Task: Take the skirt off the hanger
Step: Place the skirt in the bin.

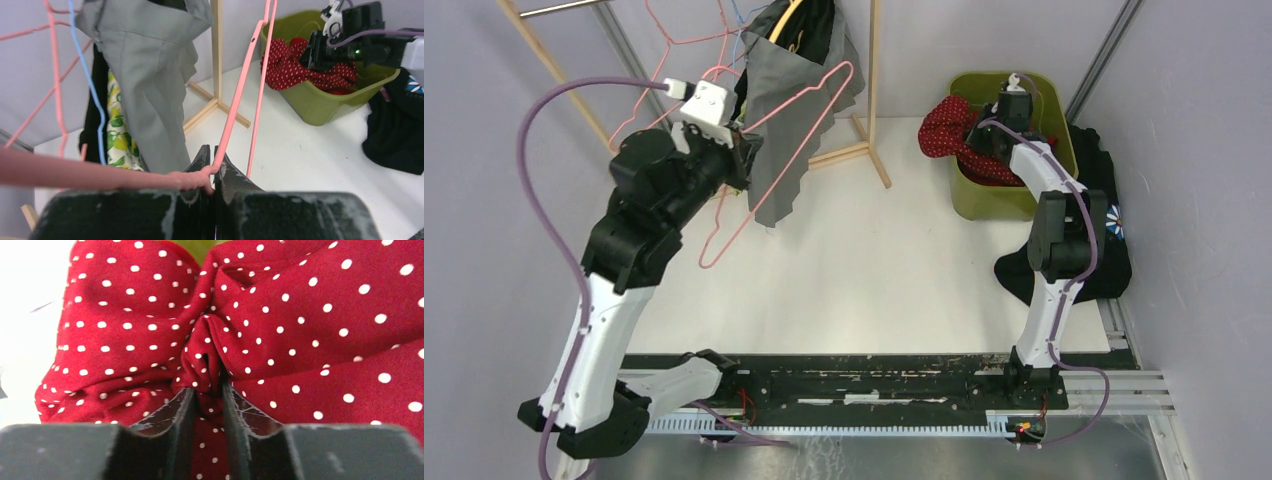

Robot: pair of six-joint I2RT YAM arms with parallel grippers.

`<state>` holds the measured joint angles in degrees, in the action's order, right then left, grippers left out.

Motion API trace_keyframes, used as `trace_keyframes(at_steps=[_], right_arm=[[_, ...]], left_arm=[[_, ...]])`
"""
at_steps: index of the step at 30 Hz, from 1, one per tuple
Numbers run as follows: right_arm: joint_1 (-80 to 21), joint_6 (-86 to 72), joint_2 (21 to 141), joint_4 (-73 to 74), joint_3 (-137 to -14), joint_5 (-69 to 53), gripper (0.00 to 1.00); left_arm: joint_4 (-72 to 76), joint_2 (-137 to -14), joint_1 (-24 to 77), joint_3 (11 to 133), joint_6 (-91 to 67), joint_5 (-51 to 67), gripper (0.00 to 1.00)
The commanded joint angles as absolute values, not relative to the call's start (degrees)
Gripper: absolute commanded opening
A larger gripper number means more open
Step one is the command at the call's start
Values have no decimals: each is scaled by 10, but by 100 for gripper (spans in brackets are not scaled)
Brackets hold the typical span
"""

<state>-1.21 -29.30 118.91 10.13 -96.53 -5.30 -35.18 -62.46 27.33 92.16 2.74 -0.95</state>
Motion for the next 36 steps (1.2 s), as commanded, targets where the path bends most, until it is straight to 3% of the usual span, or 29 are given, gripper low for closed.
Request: trace_keyframes(at_steps=[1, 4, 9, 15, 19, 26, 36], right_arm=[[-2, -251, 1200, 167, -1025, 15, 38], [8, -250, 1203, 188, -1051, 57, 43], [15, -245, 1196, 201, -1070, 67, 62], [12, -213, 1167, 212, -1131, 31, 68], [13, -181, 1161, 226, -1204, 29, 87], [13, -176, 1179, 230, -1344, -27, 87], [12, -219, 1223, 196, -1421, -72, 87]], left_arm=[[-409, -577, 272, 982, 48, -34, 3], [-459, -568, 272, 1016, 60, -99, 3], [-489, -528, 272, 1019, 74, -210, 3], [-489, -501, 272, 990, 96, -369, 3], [-476, -515, 272, 982, 129, -416, 3], [-417, -545, 272, 987, 194, -461, 3], [-453, -644, 272, 1085, 201, -423, 3]])
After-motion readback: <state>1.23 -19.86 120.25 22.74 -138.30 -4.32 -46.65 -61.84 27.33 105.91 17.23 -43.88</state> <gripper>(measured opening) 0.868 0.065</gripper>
